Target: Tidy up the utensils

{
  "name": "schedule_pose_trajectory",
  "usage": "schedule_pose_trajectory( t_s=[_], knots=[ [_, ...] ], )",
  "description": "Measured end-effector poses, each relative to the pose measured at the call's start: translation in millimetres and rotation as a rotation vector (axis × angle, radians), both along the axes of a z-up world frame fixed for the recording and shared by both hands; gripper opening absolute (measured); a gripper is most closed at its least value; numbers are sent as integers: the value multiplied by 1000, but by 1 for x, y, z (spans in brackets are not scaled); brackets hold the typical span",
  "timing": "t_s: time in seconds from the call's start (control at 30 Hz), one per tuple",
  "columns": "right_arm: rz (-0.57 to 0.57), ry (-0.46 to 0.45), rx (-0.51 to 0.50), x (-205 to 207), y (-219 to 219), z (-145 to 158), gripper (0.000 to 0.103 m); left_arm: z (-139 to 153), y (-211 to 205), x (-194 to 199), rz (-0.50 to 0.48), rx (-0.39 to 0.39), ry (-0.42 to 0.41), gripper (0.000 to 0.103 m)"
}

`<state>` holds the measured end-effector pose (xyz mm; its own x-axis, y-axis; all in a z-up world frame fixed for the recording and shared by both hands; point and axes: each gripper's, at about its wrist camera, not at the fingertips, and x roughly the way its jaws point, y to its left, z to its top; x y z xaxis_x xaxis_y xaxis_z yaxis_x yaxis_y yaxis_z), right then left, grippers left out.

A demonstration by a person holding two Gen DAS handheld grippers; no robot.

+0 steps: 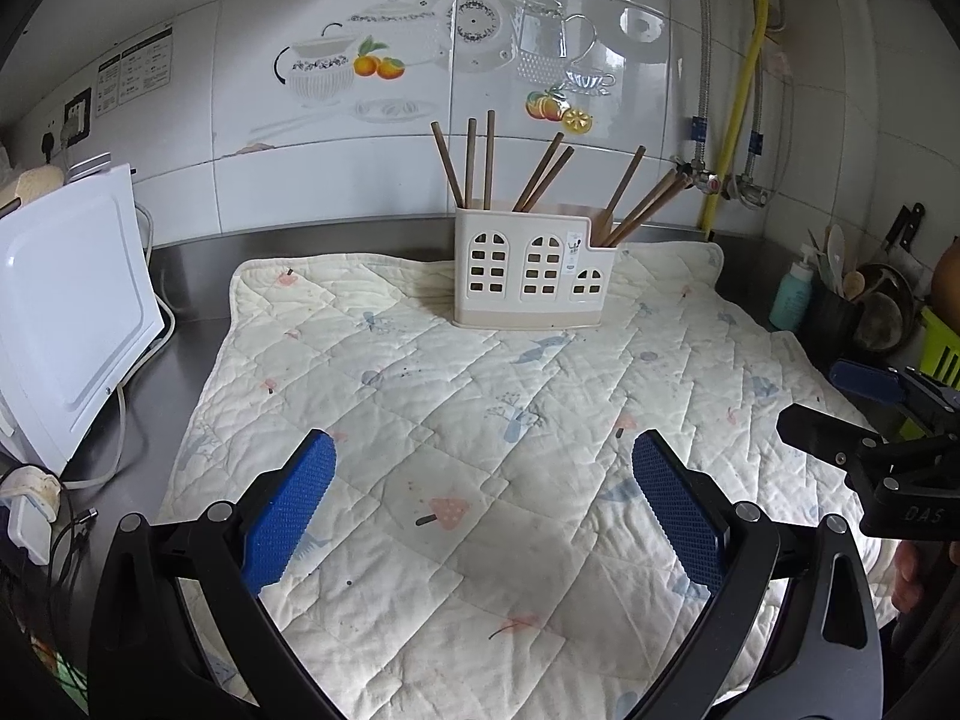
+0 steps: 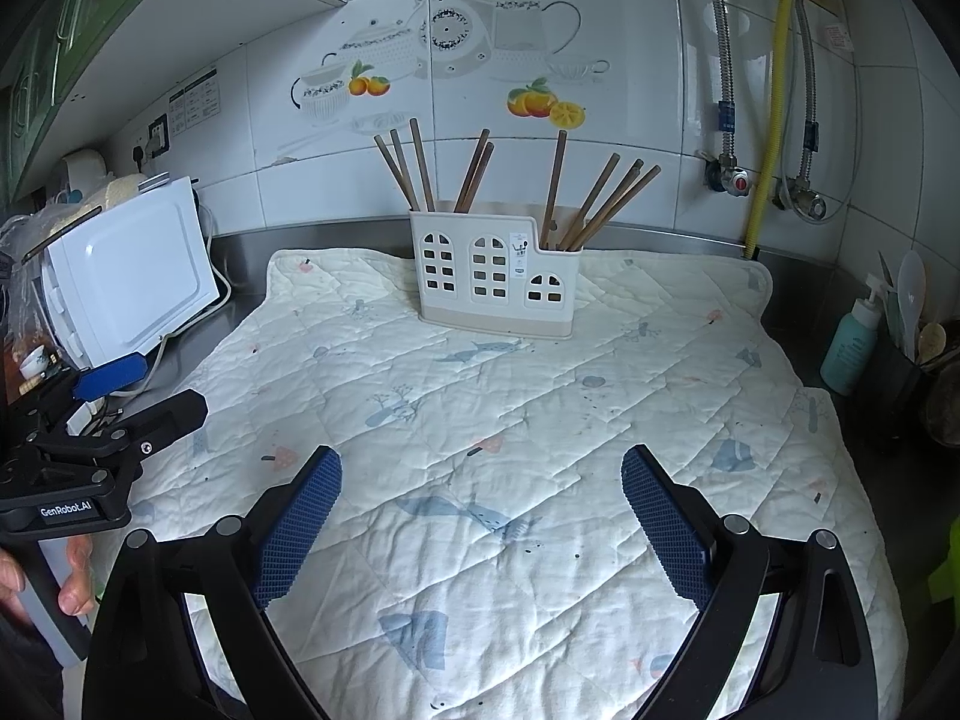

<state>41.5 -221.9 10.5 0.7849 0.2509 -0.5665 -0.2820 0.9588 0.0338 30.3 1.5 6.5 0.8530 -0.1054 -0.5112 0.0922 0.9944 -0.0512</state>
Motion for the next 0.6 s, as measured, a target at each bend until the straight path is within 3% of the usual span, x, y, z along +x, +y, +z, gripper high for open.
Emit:
schedule_pose_trajectory(
  t_s=[0.6],
  knots=[
    [-2,0,-1,0,0,-1,91,1,0,-2,0,1,-11,98]
  ],
)
